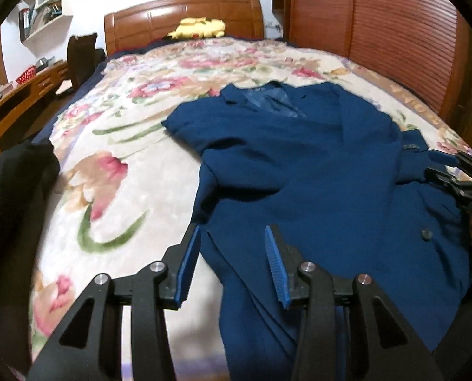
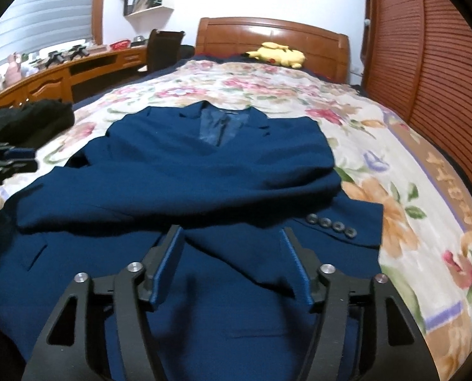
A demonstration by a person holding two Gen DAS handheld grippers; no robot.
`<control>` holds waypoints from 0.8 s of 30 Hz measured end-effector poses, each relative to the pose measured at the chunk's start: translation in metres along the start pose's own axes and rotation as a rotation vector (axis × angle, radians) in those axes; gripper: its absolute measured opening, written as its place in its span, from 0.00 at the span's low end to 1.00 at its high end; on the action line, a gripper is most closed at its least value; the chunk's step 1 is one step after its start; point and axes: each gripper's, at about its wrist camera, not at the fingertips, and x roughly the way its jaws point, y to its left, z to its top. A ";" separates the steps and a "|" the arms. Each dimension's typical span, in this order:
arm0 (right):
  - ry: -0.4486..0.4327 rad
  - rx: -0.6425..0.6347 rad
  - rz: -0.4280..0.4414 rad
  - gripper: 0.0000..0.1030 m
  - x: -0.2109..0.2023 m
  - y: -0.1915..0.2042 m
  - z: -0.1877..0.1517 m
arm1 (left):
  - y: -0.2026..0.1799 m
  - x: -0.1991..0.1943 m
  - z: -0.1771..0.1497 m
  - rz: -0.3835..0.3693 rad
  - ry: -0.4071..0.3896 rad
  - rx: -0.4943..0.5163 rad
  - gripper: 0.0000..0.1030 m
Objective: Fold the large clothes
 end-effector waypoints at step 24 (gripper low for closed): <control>0.011 0.020 0.013 0.64 0.007 -0.003 -0.004 | -0.026 -0.032 -0.009 -0.076 -0.108 0.067 0.00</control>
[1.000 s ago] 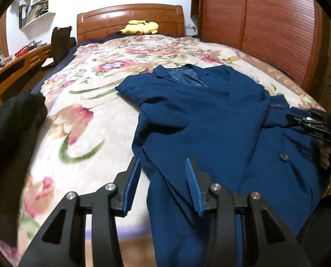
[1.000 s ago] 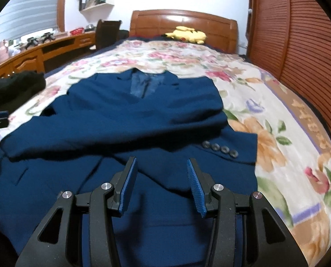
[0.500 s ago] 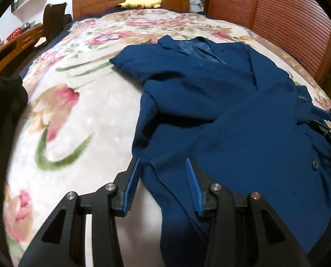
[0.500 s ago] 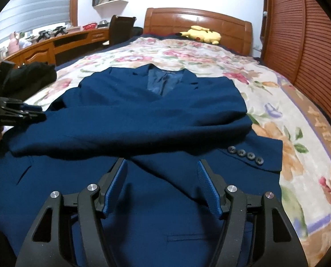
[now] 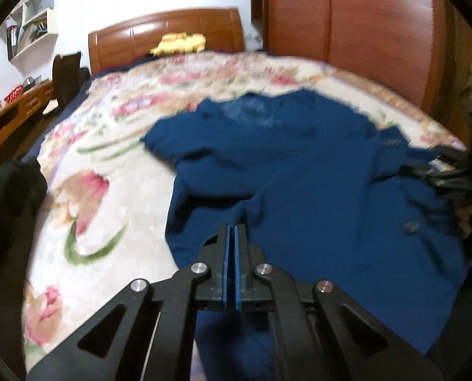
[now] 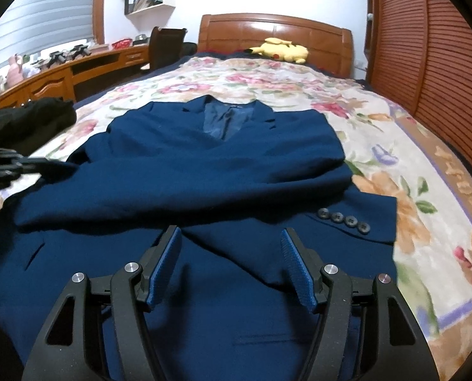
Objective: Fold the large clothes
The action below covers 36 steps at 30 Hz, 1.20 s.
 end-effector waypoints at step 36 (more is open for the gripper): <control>-0.020 -0.071 -0.090 0.64 -0.093 0.014 -0.016 | -0.067 -0.119 -0.047 -0.061 -0.069 0.018 0.26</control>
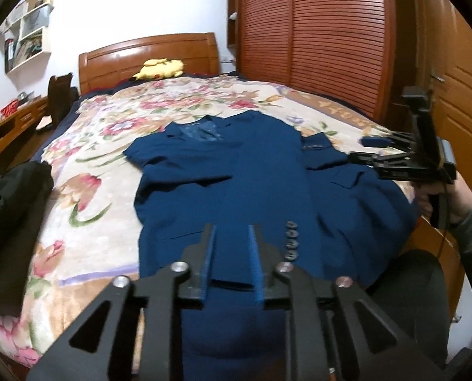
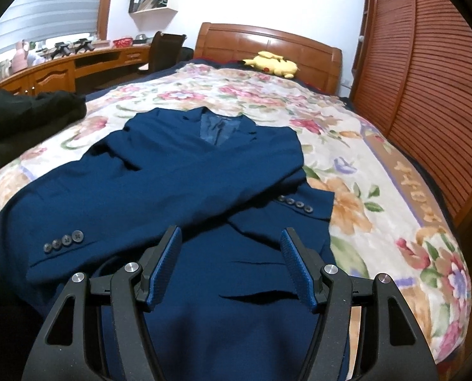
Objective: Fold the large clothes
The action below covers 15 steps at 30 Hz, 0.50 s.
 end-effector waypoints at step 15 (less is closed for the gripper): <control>0.073 0.012 -0.020 0.64 0.023 -0.025 -0.026 | 0.046 0.040 -0.023 0.095 0.072 -0.067 0.40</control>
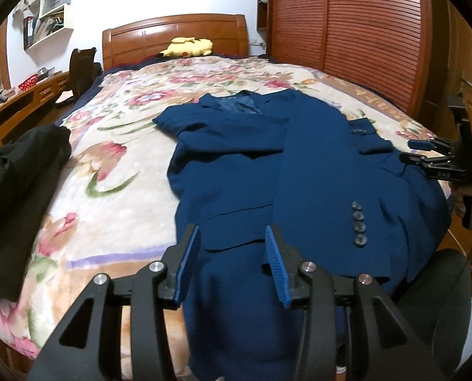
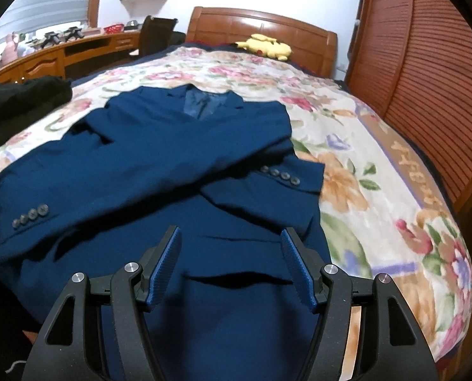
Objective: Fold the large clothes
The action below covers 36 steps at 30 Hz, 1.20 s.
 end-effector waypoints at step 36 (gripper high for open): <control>0.138 0.116 0.016 0.64 -0.004 -0.061 -0.064 | 0.026 0.009 -0.047 0.006 0.120 -0.048 0.43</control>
